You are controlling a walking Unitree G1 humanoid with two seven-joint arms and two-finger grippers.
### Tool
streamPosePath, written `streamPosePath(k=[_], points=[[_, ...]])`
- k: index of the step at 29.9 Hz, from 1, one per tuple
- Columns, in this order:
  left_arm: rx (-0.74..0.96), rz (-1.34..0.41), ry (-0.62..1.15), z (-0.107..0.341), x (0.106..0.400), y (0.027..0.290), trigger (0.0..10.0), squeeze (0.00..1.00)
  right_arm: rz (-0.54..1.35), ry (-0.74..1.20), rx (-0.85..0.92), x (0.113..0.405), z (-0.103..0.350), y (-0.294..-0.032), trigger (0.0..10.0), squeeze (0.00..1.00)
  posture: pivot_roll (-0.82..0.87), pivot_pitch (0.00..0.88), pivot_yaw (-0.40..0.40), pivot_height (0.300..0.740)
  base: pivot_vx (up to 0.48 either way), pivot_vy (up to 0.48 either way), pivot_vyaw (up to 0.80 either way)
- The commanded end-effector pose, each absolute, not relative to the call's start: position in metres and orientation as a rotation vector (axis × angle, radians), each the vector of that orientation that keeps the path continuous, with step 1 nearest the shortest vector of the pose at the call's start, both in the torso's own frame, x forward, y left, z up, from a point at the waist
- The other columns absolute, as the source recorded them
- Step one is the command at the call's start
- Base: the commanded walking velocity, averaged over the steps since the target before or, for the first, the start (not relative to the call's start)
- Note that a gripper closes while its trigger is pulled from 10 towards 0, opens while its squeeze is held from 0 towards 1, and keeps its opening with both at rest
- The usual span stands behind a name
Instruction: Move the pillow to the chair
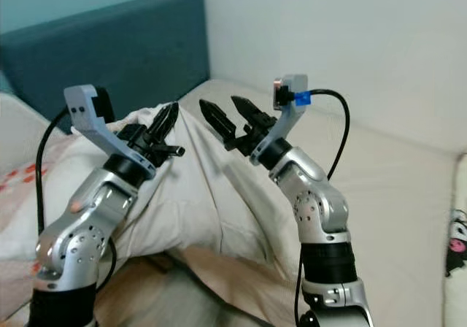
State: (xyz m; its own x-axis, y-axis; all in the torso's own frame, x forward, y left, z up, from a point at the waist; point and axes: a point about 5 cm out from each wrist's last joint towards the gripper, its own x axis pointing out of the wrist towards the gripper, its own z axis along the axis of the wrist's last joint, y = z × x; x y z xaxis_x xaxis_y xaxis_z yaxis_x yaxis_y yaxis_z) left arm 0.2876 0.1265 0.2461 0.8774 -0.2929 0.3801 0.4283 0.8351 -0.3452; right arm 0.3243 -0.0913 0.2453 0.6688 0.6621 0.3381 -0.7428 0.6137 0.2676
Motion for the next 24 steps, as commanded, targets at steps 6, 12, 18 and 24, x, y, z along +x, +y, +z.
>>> streamPosePath(k=[6,12,18,24], points=[[-0.422,-0.396,-0.466,0.271,0.283,0.13,10.0,0.0,0.871,-0.261,0.413,0.318,0.253,-0.085,10.0,0.0,0.08,0.0,-0.055,0.74,0.0,0.0,0.79],[-0.407,-0.401,-0.472,0.271,0.284,0.127,10.0,0.0,0.9,-0.271,0.42,0.314,0.255,-0.08,10.0,0.0,0.08,0.0,-0.051,0.74,0.0,0.0,0.79],[-0.396,-0.409,-0.469,0.269,0.283,0.122,10.0,0.0,0.911,-0.274,0.426,0.312,0.254,-0.078,10.0,0.0,0.08,0.0,-0.051,0.74,0.0,0.0,0.79],[-0.393,-0.41,-0.474,0.27,0.283,0.122,10.0,0.0,0.913,-0.278,0.429,0.311,0.255,-0.078,10.0,0.0,0.08,0.0,-0.051,0.74,0.0,0.0,0.79]])
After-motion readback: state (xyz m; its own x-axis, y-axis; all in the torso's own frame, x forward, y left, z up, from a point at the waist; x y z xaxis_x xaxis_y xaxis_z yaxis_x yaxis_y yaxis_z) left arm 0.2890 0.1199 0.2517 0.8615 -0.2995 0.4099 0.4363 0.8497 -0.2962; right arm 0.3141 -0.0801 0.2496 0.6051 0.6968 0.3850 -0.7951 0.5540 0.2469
